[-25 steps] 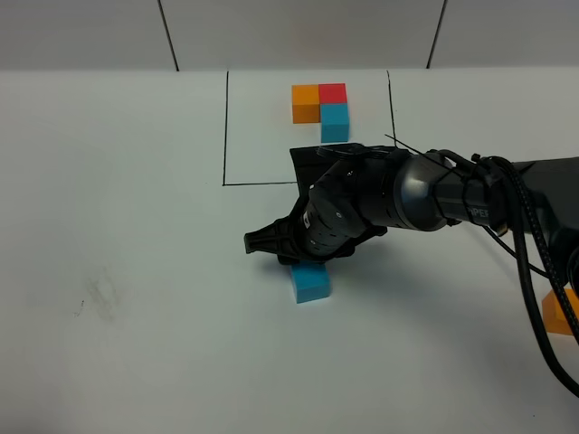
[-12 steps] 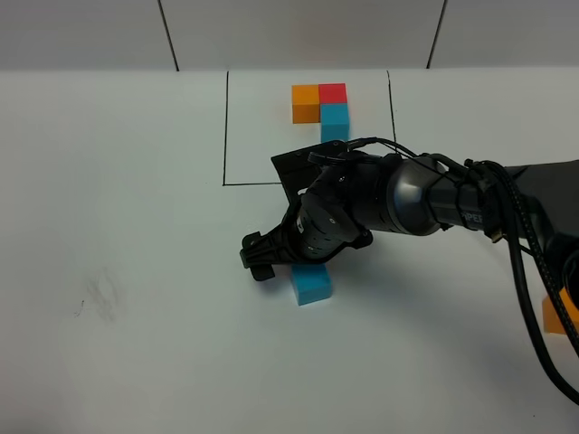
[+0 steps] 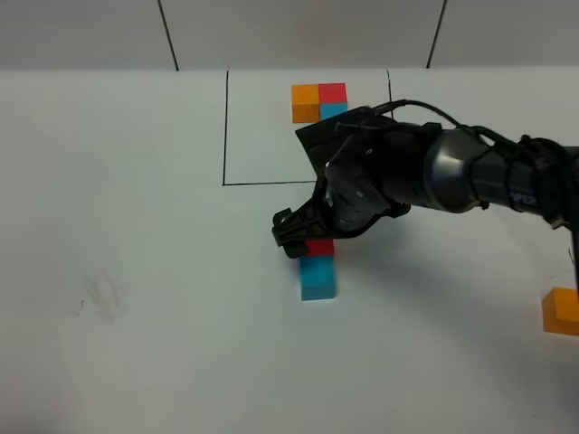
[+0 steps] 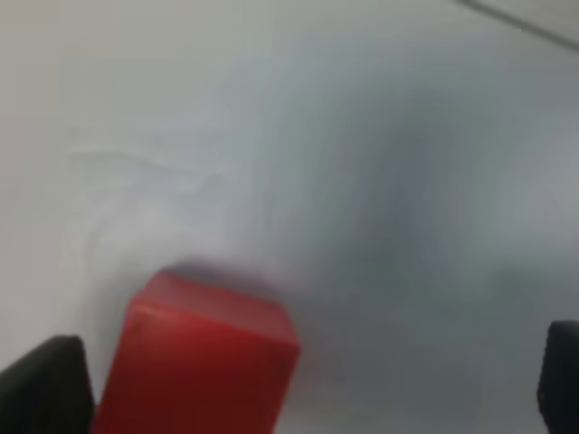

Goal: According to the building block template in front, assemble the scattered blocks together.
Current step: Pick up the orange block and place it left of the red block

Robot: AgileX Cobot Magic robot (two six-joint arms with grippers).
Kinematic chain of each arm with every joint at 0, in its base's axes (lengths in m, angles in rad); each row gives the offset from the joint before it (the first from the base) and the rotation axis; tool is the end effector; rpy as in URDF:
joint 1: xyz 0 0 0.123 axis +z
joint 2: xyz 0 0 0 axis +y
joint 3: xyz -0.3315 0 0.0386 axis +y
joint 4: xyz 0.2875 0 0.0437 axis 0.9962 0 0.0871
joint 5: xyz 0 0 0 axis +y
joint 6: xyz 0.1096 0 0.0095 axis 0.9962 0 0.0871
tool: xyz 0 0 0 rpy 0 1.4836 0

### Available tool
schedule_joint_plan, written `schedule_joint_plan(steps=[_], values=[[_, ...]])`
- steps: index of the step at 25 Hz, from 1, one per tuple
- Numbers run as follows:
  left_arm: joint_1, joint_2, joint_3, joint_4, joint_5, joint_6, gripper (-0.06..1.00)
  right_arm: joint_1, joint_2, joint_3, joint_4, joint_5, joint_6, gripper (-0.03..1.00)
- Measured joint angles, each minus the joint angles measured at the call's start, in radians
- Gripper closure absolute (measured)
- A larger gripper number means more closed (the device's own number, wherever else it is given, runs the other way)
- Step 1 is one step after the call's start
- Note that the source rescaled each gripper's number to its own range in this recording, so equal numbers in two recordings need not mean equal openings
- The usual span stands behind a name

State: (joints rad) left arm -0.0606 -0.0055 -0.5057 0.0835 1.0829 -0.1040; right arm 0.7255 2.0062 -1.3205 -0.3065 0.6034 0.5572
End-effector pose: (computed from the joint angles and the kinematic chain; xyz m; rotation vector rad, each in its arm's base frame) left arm -0.0047 0.0084 0.2875 -0.0501 2.0518 -0.0022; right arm 0.3613 0.2952 0.1588 -0.5254 2.6666 0.0604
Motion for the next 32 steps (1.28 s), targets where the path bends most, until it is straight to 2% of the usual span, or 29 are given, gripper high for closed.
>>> schedule_joint_plan(steps=[6, 12, 16, 22, 26, 32], values=[[0.000, 0.000, 0.000, 0.000, 0.000, -0.001, 0.94, -0.014, -0.102, 0.000, -0.048, 0.061, 0.002, -0.03], [0.000, 0.000, 0.000, 0.000, 0.000, -0.001, 0.94, -0.055, -0.153, 0.000, -0.115, 0.209, 0.002, -0.03], [0.000, 0.000, 0.000, 0.000, 0.000, -0.001, 0.94, -0.102, -0.153, 0.000, -0.117, 0.294, 0.002, -0.03], [0.000, 0.000, 0.000, 0.000, 0.000, -0.001, 0.94, -0.157, -0.157, 0.000, -0.117, 0.361, -0.007, -0.03], [0.000, 0.000, 0.000, 0.000, 0.000, -0.001, 0.94, -0.191, -0.178, 0.020, -0.115, 0.358, -0.011, -0.03], [0.000, 0.000, 0.000, 0.000, 0.000, -0.002, 0.94, -0.294, -0.288, 0.204, -0.074, 0.240, -0.010, -0.03]])
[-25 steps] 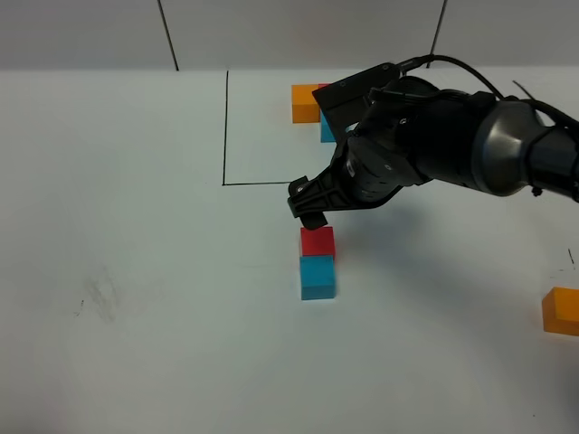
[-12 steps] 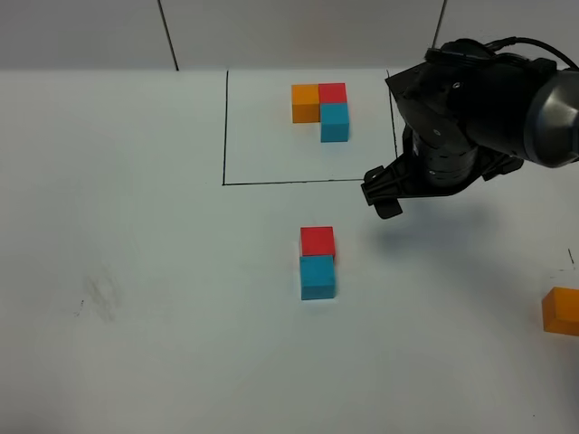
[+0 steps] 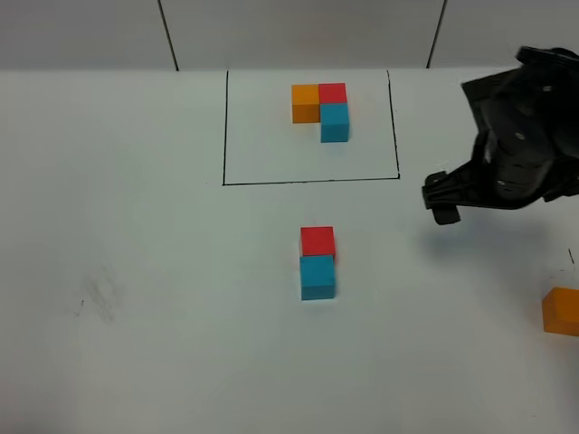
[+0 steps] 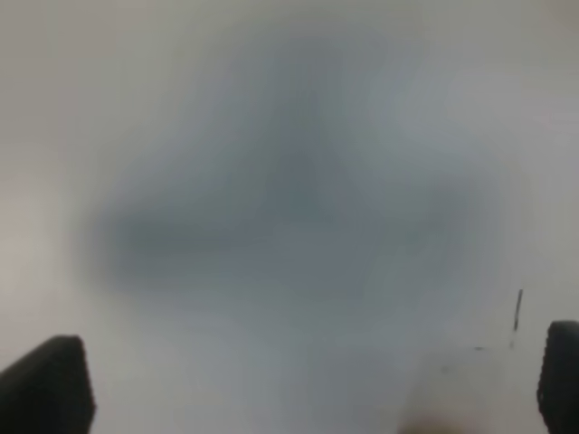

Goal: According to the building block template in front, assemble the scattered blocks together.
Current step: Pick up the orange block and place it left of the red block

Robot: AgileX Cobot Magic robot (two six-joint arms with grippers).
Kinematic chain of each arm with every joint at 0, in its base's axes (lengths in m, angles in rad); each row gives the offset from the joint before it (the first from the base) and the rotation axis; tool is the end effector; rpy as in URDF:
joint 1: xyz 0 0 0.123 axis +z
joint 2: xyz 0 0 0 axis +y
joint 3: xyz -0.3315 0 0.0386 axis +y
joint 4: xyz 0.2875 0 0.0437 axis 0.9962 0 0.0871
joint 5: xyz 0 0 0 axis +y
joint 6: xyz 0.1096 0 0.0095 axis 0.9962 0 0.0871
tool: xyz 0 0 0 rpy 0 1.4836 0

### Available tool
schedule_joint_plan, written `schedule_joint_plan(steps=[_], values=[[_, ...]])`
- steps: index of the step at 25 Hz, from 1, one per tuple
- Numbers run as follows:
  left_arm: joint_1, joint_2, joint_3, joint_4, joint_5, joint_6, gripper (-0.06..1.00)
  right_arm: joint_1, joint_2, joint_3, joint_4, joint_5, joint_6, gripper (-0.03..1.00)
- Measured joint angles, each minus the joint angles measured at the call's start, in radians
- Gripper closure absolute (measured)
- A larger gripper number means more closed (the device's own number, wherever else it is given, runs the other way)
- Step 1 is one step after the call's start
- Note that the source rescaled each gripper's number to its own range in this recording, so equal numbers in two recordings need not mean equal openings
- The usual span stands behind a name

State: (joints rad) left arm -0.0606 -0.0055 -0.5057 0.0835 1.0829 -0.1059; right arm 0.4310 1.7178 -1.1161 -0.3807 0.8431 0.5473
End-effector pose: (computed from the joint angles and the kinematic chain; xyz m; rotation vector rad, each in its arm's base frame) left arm -0.0047 0.0084 0.2875 -0.0520 2.0518 -0.0034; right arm 0.3531 0.1287 0.2161 -0.1515 2.7961 -0.2472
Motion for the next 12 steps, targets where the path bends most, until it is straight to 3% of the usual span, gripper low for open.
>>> schedule_joint_plan(steps=[12], values=[[0.000, 0.000, 0.000, 0.000, 0.000, 0.000, 0.94, -0.164, -0.180, 0.360, 0.026, -0.179, 0.026, -0.02]])
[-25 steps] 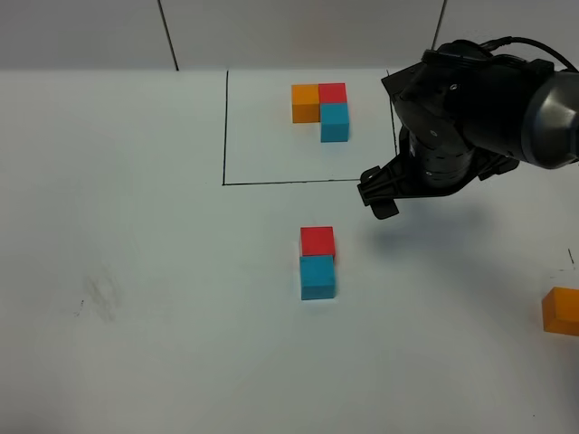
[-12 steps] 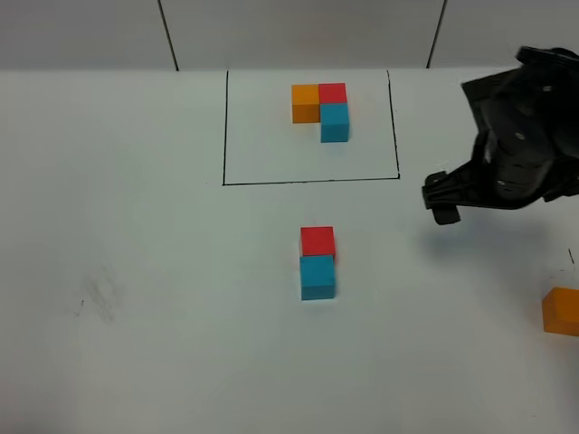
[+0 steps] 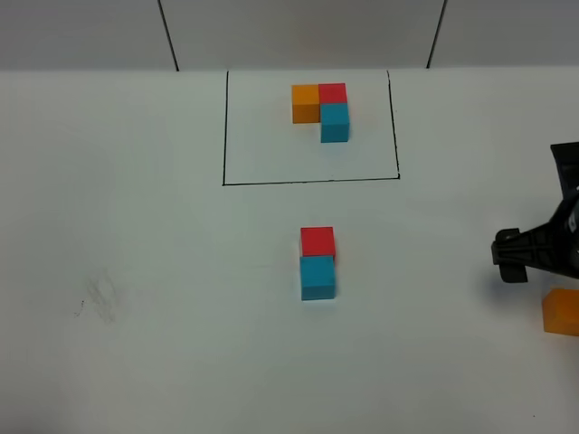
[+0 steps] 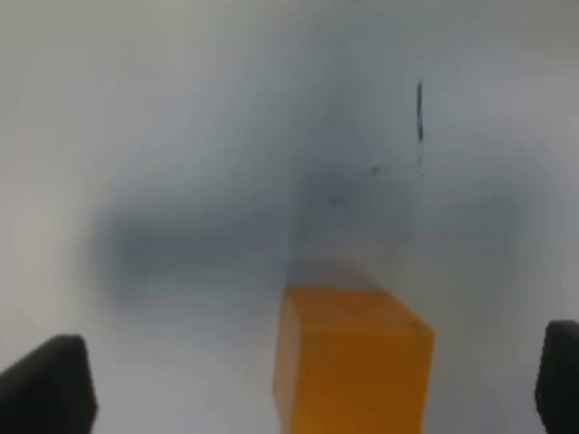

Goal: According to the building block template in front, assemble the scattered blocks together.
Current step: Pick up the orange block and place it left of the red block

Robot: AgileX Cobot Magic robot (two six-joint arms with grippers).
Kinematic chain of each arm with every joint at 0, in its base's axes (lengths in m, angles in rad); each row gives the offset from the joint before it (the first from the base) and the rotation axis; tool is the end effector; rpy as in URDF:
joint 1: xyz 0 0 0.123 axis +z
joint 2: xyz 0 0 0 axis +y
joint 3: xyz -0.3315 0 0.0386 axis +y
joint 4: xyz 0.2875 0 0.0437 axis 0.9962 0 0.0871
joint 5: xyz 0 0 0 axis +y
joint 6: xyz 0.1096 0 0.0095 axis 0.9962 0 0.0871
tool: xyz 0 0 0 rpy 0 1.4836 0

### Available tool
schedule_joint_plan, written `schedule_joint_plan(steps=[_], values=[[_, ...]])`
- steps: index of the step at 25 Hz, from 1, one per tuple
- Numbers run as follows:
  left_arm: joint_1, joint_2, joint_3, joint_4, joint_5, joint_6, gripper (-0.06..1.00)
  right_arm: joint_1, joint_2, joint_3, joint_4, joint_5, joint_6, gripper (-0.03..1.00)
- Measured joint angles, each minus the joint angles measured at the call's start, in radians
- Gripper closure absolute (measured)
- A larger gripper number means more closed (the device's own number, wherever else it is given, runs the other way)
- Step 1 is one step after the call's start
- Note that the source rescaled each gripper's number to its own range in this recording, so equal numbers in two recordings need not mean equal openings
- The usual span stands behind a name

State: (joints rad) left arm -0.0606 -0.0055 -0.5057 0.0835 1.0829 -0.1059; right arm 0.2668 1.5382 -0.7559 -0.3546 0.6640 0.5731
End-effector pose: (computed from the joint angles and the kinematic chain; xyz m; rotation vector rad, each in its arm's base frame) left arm -0.0047 0.0084 0.2875 -0.0520 2.0518 -0.0034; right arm 0.2843 0.0533 0.1796 0.0696 2.8426 -0.2008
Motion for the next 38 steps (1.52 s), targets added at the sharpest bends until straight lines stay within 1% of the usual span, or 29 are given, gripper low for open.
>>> schedule_joint_plan(steps=[3, 7, 11, 13, 19, 22, 25, 29, 38], values=[[0.000, 0.000, 0.000, 0.000, 0.000, 0.000, 0.94, -0.033, -0.001, 0.068, 0.007, -0.048, 0.001, -0.02], [0.000, 0.000, 0.000, 0.000, 0.000, 0.000, 0.94, -0.063, -0.002, 0.136, 0.012, -0.147, 0.001, -0.01], [0.000, 0.000, 0.000, 0.000, 0.000, 0.000, 0.94, -0.083, -0.002, 0.183, 0.011, -0.231, 0.002, 0.02], [0.000, 0.000, 0.000, 0.000, 0.000, 0.000, 0.94, -0.085, 0.001, 0.189, 0.011, -0.253, 0.002, 0.04], [0.000, 0.000, 0.000, 0.000, 0.000, -0.001, 0.94, -0.086, 0.073, 0.193, 0.010, -0.272, 0.002, 0.18], [0.000, 0.000, 0.000, 0.000, 0.000, -0.001, 0.94, -0.086, 0.115, 0.193, 0.010, -0.303, 0.001, 0.25], [0.000, 0.000, 0.000, 0.000, 0.000, -0.001, 0.94, -0.086, 0.132, 0.192, 0.011, -0.337, -0.001, 0.33], [0.000, 0.000, 0.000, 0.000, 0.000, -0.001, 0.94, -0.086, 0.143, 0.191, 0.012, -0.377, -0.001, 0.54], [0.000, 0.000, 0.000, 0.000, 0.000, -0.001, 0.94, -0.086, 0.143, 0.191, 0.010, -0.384, -0.019, 0.54]])
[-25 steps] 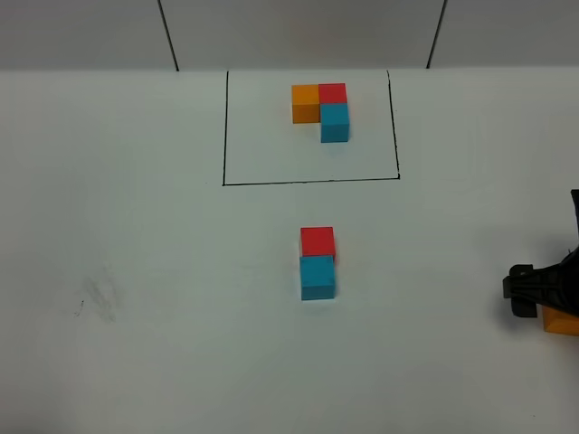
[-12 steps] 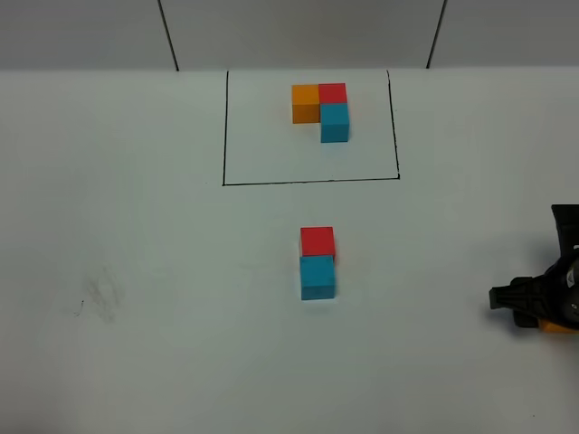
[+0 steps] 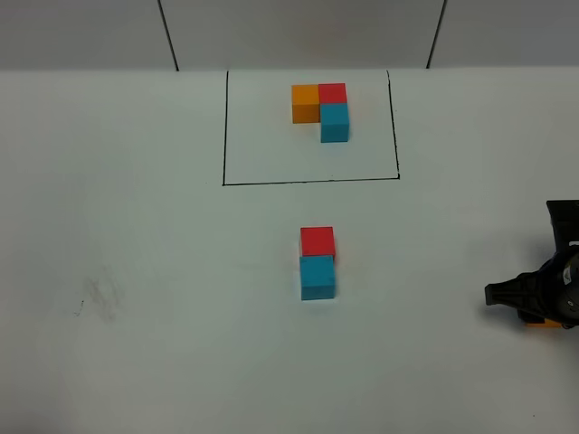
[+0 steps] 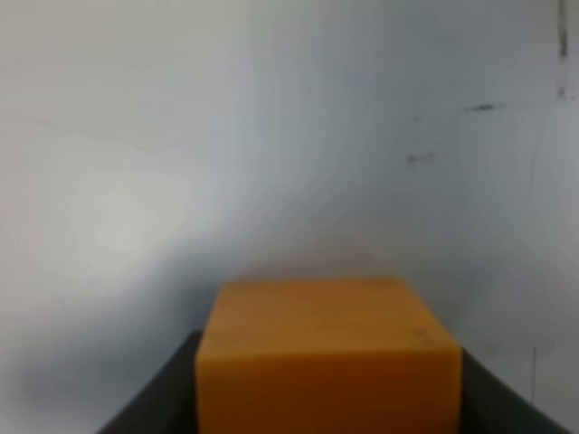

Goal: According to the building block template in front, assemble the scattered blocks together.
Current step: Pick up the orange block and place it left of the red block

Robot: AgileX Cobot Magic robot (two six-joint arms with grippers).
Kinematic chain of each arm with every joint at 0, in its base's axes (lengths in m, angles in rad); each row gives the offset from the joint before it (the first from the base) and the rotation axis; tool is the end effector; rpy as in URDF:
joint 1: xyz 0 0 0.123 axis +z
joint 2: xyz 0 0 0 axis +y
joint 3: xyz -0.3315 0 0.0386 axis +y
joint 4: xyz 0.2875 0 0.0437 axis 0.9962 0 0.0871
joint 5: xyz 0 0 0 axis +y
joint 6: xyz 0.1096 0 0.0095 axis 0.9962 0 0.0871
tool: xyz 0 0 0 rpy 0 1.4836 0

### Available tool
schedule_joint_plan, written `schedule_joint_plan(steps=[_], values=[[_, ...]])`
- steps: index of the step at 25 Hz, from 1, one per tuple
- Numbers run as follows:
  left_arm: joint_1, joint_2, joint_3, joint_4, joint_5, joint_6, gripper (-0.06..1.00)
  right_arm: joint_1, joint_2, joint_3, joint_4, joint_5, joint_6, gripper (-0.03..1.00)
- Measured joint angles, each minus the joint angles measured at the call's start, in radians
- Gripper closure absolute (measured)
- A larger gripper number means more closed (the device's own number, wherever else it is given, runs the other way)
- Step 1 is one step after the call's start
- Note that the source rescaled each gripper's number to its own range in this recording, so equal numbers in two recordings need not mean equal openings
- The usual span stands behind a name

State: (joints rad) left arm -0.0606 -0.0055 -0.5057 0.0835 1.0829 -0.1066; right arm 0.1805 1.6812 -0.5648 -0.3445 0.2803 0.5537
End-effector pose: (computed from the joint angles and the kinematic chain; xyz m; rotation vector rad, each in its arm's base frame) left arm -0.0047 0.0084 0.2875 -0.0527 2.0518 -0.0038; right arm 0.2677 0.0384 0.1037 0.0773 2.8503 -0.0514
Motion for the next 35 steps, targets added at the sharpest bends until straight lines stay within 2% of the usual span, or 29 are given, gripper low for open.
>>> schedule_joint_plan(steps=[8, 12, 20, 25, 28, 31, 35], values=[[0.000, 0.000, 0.000, 0.000, 0.000, 0.000, 0.94, 0.000, 0.000, 0.000, -0.034, -0.030, -0.030, 0.54], [0.000, 0.000, 0.000, 0.000, 0.000, 0.000, 0.94, 0.023, 0.001, -0.001, -0.054, -0.053, -0.152, 0.54], [0.000, 0.000, 0.000, 0.000, 0.000, 0.000, 0.94, 0.111, 0.000, -0.043, -0.053, -0.018, -0.647, 0.54], [0.000, 0.000, 0.000, 0.000, 0.000, 0.000, 0.94, 0.124, -0.001, -0.076, -0.043, 0.035, -0.948, 0.54], [0.000, 0.000, 0.000, 0.000, 0.000, 0.000, 0.94, 0.124, -0.003, -0.090, -0.018, 0.044, -1.014, 0.54], [0.000, 0.000, 0.000, 0.000, 0.000, 0.000, 0.94, 0.138, -0.029, -0.102, 0.000, 0.058, -1.021, 0.54], [0.000, 0.000, 0.000, 0.000, 0.000, 0.000, 0.94, 0.186, -0.100, -0.146, 0.036, 0.138, -1.025, 0.54]])
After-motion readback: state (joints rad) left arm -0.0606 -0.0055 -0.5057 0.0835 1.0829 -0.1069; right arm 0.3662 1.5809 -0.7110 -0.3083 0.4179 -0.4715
